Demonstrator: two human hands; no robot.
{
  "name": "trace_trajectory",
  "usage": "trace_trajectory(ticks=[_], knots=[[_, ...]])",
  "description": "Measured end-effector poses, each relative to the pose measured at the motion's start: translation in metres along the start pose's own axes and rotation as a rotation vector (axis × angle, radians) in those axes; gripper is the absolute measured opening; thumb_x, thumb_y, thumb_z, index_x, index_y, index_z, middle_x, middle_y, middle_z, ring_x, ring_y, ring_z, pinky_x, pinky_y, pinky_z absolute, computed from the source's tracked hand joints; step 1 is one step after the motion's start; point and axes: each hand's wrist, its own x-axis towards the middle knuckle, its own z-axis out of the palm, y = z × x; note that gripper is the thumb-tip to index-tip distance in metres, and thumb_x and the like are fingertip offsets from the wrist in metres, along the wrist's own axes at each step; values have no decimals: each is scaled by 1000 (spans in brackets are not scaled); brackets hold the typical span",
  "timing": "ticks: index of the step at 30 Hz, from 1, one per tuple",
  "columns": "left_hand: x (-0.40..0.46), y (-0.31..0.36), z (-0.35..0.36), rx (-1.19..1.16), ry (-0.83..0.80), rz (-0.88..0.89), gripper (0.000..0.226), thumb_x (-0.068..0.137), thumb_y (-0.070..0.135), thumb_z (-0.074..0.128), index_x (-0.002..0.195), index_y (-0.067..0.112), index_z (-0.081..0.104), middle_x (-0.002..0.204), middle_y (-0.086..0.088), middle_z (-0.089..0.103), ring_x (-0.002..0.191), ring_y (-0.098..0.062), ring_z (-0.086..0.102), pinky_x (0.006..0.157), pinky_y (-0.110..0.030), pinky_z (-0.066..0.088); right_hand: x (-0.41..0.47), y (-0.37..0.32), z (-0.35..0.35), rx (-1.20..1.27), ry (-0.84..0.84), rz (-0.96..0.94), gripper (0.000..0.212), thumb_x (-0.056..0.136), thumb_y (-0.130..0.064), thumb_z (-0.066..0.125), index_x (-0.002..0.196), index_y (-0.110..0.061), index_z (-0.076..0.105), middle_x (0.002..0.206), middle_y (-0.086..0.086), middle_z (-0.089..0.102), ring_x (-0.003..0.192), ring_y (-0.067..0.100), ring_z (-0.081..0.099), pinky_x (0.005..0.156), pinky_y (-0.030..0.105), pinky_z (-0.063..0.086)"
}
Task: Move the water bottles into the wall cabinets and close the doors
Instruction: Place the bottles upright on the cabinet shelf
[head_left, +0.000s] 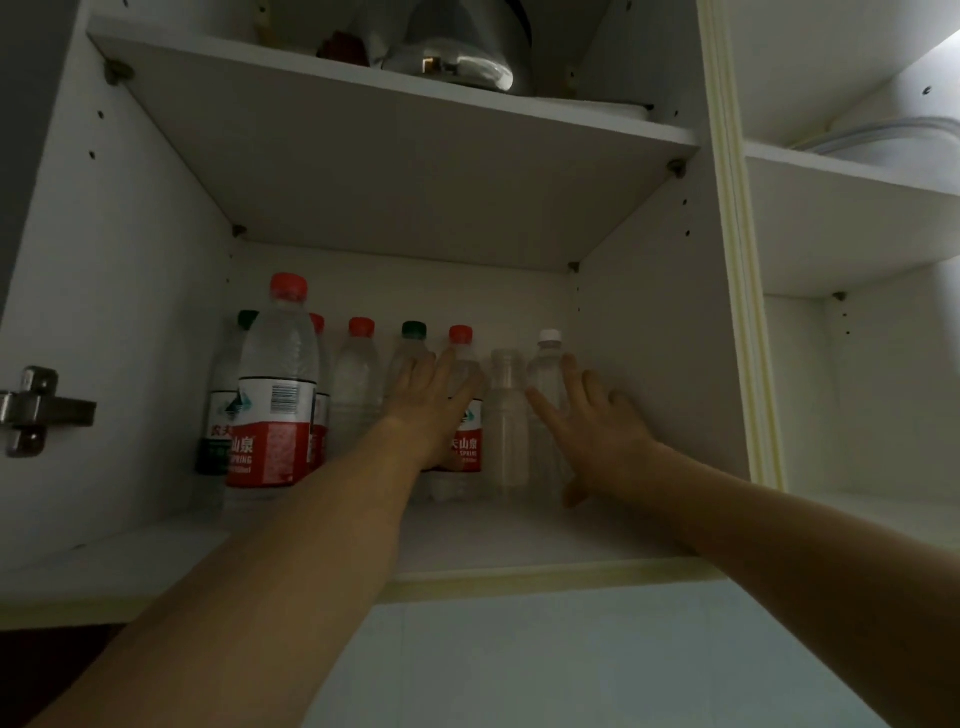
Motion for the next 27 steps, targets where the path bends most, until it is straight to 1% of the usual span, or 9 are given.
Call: trace_trajectory(ticks=[4,7,12,16,21,23,24,26,27], knots=[[-2,1,-4,18,-3,-5,121,80,57,76,160,21,-8,166,-21,-10,152,-41,1,124,-54,0,14,1,5,-72,-55,2,141,65,-70,80,159,-24,-15,159,33,-22,148,47,10,117,54,25],[-3,2,-8,60,18,-16,122,77,60,77,160,21,-4,165,-20,-2,151,-41,7,123,-56,4,18,2,10,-135,-50,-2,140,65,-73,78,159,-22,-12,160,34,-15,148,47,11,117,54,22],[-2,3,-8,64,-20,-34,126,78,64,73,160,21,-12,166,-18,-11,152,-41,-3,122,-60,2,24,5,16,-255,-7,-4,144,69,-72,75,157,-7,-17,162,32,1,149,45,14,117,54,20],[-1,2,-6,40,-39,-39,126,80,64,72,159,21,-16,165,-18,-17,153,-41,-8,122,-59,-1,28,4,18,-270,5,29,145,68,-73,75,155,3,-11,161,28,9,150,42,14,118,56,18],[0,2,-5,71,-3,-38,128,76,72,70,159,23,-14,166,-18,-10,152,-41,-1,122,-60,7,28,3,15,-317,3,40,149,66,-77,73,154,7,-12,160,28,11,149,43,15,117,59,18],[0,1,-5,88,-7,-32,127,76,74,67,159,23,-14,166,-18,-8,152,-41,0,122,-60,7,27,1,15,-301,6,50,145,69,-73,74,155,7,-12,160,29,12,149,43,15,117,58,18],[-1,1,-4,92,-7,-31,126,76,73,67,159,24,-13,166,-18,-6,152,-41,1,122,-59,8,27,1,15,-283,14,56,138,74,-69,72,155,6,-11,160,29,13,149,42,15,118,57,18],[-2,1,-5,59,9,-28,120,80,66,70,160,25,-8,164,-17,3,151,-39,6,122,-57,10,27,-1,14,-244,36,68,124,84,-60,68,154,6,-8,159,28,15,149,42,17,118,56,18],[-4,1,-6,-3,25,-22,113,82,58,72,161,25,-2,162,-17,10,150,-37,11,122,-55,14,26,-2,12,-220,43,75,119,85,-56,69,155,6,-5,158,28,18,148,41,19,118,55,20]])
